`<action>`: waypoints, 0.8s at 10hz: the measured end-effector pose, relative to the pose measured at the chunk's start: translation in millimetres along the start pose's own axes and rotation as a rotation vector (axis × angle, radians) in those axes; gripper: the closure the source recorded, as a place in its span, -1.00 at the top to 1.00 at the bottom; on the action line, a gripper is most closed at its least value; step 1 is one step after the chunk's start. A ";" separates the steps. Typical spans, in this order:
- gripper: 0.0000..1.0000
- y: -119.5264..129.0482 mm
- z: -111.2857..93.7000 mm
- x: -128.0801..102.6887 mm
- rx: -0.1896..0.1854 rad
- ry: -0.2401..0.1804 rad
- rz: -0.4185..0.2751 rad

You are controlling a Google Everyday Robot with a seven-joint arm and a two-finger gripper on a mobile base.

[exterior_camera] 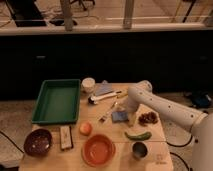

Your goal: Place sponge in tray

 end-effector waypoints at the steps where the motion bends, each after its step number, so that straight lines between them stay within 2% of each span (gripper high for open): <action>1: 0.20 1.4 -0.2 0.2 -0.005 0.001 0.000; 5: -0.61 0.9 -4.0 2.1 0.002 0.002 0.003; 6: -0.89 0.8 -6.9 1.9 0.001 0.002 0.002; 8: -1.00 0.8 -8.0 1.6 0.001 0.002 0.002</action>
